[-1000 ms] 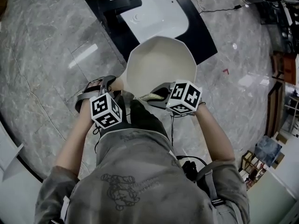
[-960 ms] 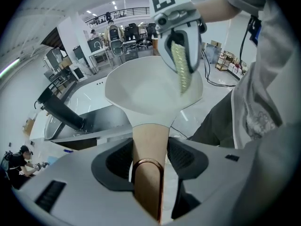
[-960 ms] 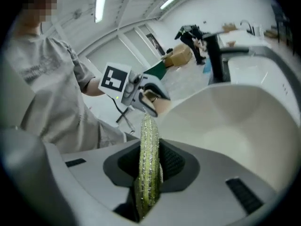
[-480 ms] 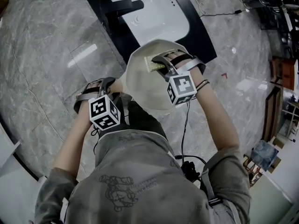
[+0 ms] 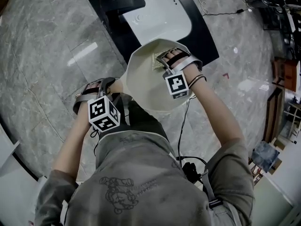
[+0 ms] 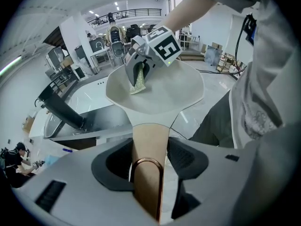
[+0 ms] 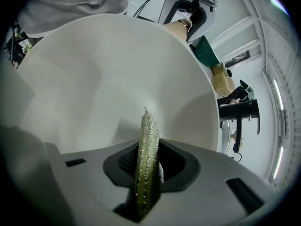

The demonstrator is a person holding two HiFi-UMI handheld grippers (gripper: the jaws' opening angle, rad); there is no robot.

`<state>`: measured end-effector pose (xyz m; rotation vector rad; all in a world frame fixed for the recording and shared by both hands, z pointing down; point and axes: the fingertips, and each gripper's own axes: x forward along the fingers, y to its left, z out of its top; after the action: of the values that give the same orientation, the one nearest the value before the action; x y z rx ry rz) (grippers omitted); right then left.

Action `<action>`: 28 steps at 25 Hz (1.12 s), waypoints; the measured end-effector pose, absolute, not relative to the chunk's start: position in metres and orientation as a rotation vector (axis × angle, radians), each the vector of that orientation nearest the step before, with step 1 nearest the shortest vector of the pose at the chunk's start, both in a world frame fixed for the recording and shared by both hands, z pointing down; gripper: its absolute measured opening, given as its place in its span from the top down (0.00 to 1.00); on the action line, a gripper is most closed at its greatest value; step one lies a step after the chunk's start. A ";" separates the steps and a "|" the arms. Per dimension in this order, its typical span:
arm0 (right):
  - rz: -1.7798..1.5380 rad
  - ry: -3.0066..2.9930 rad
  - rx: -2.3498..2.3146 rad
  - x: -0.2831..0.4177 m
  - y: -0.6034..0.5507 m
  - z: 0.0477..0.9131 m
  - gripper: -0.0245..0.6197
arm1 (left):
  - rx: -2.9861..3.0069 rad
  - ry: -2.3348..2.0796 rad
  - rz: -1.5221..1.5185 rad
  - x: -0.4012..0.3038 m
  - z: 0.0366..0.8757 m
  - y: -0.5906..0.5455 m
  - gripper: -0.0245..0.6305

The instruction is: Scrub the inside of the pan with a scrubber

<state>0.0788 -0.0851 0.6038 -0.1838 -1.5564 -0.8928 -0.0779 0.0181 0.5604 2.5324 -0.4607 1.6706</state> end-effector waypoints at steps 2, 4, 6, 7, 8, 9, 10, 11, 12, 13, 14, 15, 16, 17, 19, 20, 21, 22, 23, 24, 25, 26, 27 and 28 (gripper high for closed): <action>-0.857 -1.528 -0.177 0.092 -0.082 0.609 0.84 | 2.533 -0.463 1.662 -0.079 0.560 0.018 0.61; -0.811 -1.505 -0.178 0.106 -0.078 0.611 0.84 | 2.529 -0.465 1.659 -0.080 0.560 0.018 0.61; -0.766 -1.485 -0.190 0.119 -0.072 0.610 0.83 | 2.526 -0.468 1.658 -0.080 0.561 0.018 0.61; -0.737 -1.479 -0.196 0.124 -0.067 0.610 0.83 | 2.526 -0.469 1.659 -0.080 0.561 0.018 0.61; -0.700 -1.478 -0.198 0.129 -0.062 0.610 0.83 | 2.524 -0.470 1.661 -0.080 0.561 0.018 0.61; -0.657 -1.482 -0.194 0.133 -0.056 0.611 0.83 | 2.522 -0.471 1.664 -0.080 0.561 0.018 0.61; -0.610 -1.489 -0.187 0.136 -0.050 0.611 0.83 | 2.520 -0.473 1.666 -0.080 0.562 0.018 0.61; -0.561 -1.497 -0.179 0.139 -0.043 0.611 0.83 | 2.518 -0.474 1.667 -0.080 0.562 0.018 0.61; -0.506 -1.507 -0.168 0.142 -0.036 0.611 0.83 | 2.517 -0.474 1.669 -0.080 0.562 0.018 0.61; -0.446 -1.521 -0.156 0.144 -0.027 0.610 0.83 | 2.516 -0.474 1.670 -0.080 0.562 0.018 0.61; -0.383 -1.539 -0.141 0.145 -0.018 0.609 0.83 | 2.516 -0.474 1.671 -0.080 0.562 0.018 0.61; -0.323 -1.561 -0.124 0.145 -0.010 0.607 0.83 | 2.515 -0.473 1.672 -0.080 0.561 0.019 0.61; -0.270 -1.585 -0.106 0.145 -0.002 0.605 0.83 | 2.515 -0.472 1.672 -0.080 0.561 0.019 0.61; -0.228 -1.608 -0.089 0.143 0.005 0.603 0.83 | 2.514 -0.472 1.673 -0.080 0.561 0.020 0.61; -0.171 -1.643 -0.074 0.140 0.020 0.602 0.83 | 2.513 -0.472 1.675 -0.081 0.561 0.020 0.61; -0.135 -1.659 -0.073 0.137 0.028 0.602 0.83 | 2.513 -0.473 1.675 -0.081 0.561 0.020 0.61; -0.086 -1.675 -0.071 0.133 0.036 0.602 0.83 | 2.513 -0.473 1.676 -0.081 0.561 0.020 0.61; -0.030 -1.695 -0.064 0.129 0.044 0.602 0.83 | 2.513 -0.473 1.676 -0.082 0.562 0.020 0.61; 0.033 -1.719 -0.052 0.123 0.052 0.602 0.83 | 2.512 -0.472 1.676 -0.082 0.562 0.020 0.61; 0.102 -1.745 -0.038 0.117 0.059 0.601 0.83 | 2.511 -0.471 1.676 -0.082 0.562 0.020 0.61; 0.175 -1.772 -0.027 0.110 0.066 0.600 0.83 | 2.510 -0.469 1.675 -0.082 0.562 0.020 0.61; 0.246 -1.796 -0.019 0.102 0.073 0.599 0.83 | 2.510 -0.467 1.676 -0.082 0.562 0.020 0.61; 0.308 -1.818 -0.010 0.095 0.078 0.598 0.83 | 2.510 -0.465 1.677 -0.081 0.563 0.020 0.61; 0.359 -1.841 0.000 0.086 0.082 0.597 0.83 | 2.510 -0.463 1.680 -0.081 0.563 0.019 0.61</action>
<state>0.0865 0.0817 0.5968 0.0001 -1.8410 0.3585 -0.0813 0.0189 0.5626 2.5103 -0.4627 1.6797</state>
